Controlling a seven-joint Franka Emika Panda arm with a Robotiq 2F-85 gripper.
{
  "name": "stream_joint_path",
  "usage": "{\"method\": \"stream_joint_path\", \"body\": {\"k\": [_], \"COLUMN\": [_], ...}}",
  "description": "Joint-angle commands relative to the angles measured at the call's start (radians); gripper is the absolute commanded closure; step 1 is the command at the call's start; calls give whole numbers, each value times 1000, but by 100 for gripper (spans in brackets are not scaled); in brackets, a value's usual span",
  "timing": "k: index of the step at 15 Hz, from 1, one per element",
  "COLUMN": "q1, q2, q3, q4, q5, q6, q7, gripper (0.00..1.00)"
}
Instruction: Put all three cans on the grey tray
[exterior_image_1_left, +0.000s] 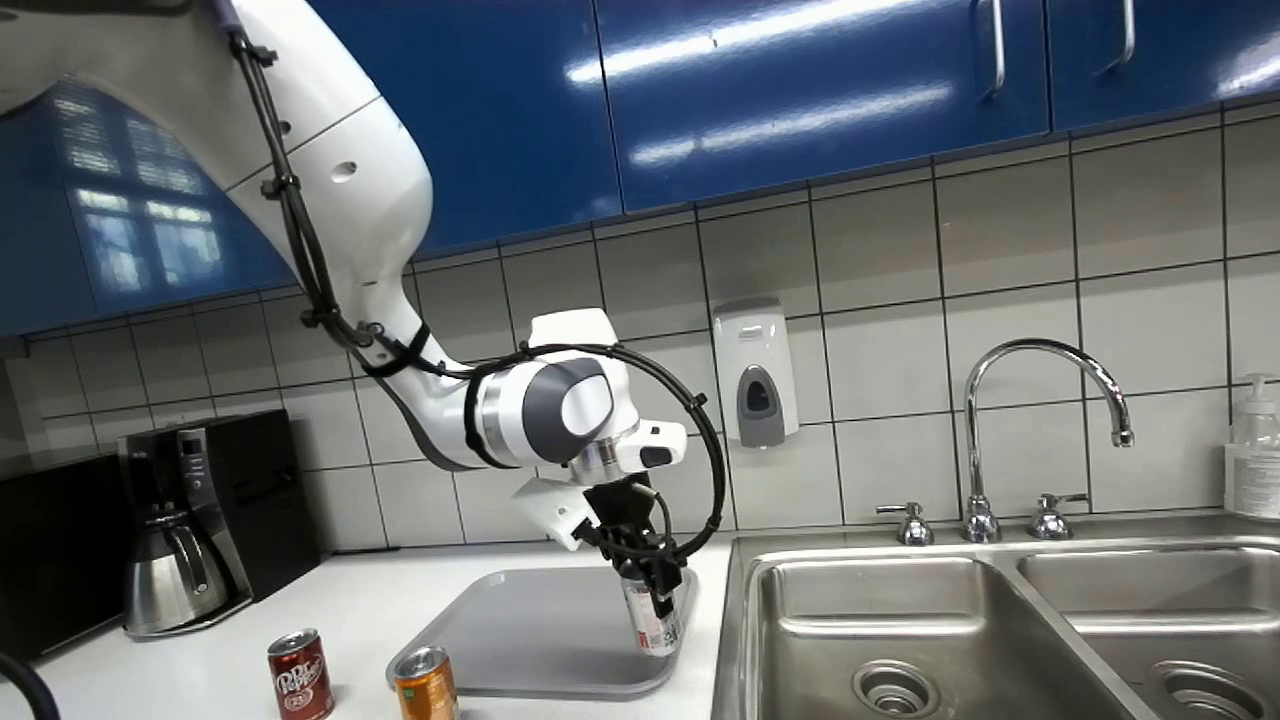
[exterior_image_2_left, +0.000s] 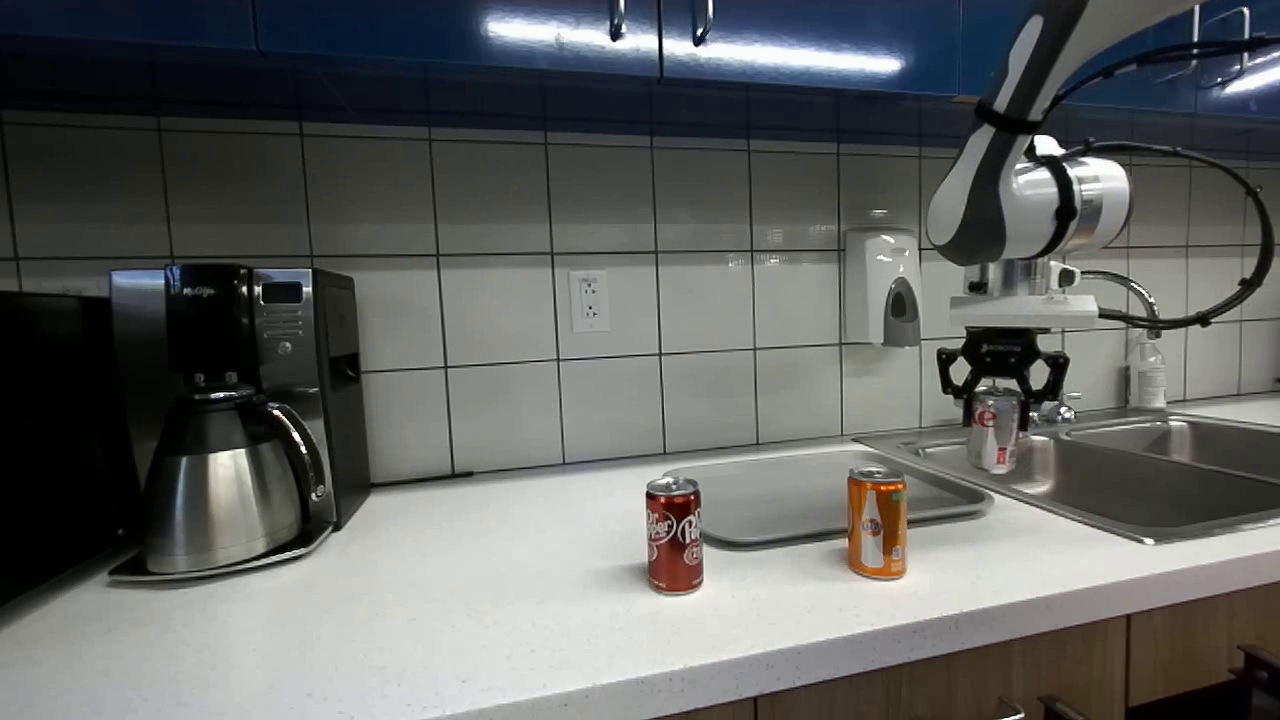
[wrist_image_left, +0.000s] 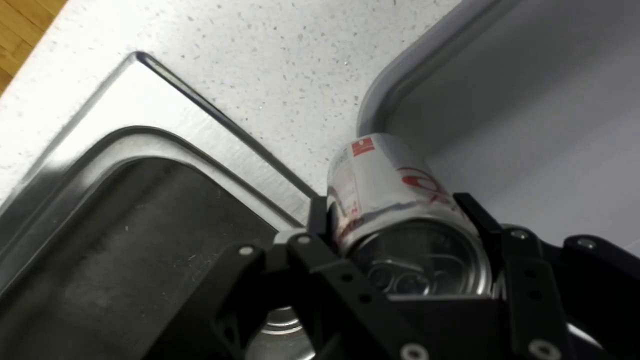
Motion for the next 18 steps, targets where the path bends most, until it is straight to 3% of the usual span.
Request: {"method": "stream_joint_path", "body": {"k": [1,8,18], "q1": [13,37,55], "q2": [30,115,184], "q3": [24,50,54], "q4": [53,119,163], "q5": [55,129,137], "q6": [-7,-15,-22], "q7": [-34,-68,-70], "gripper": [62,62,62]}}
